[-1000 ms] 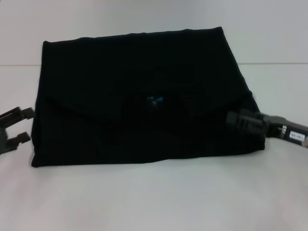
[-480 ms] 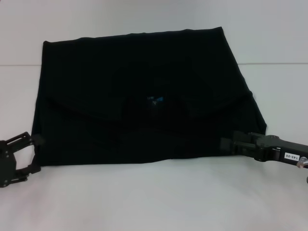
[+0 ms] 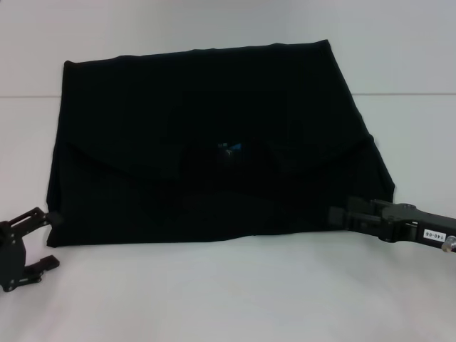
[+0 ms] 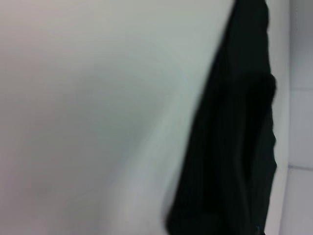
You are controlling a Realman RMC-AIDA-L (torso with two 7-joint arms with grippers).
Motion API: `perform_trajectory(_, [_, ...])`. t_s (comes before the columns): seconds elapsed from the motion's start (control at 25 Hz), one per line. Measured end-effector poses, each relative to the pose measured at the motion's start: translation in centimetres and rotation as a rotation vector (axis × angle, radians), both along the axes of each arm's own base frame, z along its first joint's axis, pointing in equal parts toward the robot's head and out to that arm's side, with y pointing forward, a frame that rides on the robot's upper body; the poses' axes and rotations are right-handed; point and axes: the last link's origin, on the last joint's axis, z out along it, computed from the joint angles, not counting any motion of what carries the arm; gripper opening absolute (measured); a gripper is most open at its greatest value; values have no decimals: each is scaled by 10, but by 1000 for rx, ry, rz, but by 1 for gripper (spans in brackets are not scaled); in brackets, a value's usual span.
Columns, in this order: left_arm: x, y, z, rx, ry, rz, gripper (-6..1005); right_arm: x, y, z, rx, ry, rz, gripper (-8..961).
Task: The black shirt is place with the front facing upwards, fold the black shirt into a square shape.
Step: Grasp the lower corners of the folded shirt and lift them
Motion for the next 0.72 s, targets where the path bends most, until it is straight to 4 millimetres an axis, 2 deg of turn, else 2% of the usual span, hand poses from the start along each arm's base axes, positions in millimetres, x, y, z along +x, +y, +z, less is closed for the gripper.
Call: perform_trajectory(0.72, [-5, 11, 2, 38, 31, 46, 918, -1, -4, -5, -5, 12, 2, 855])
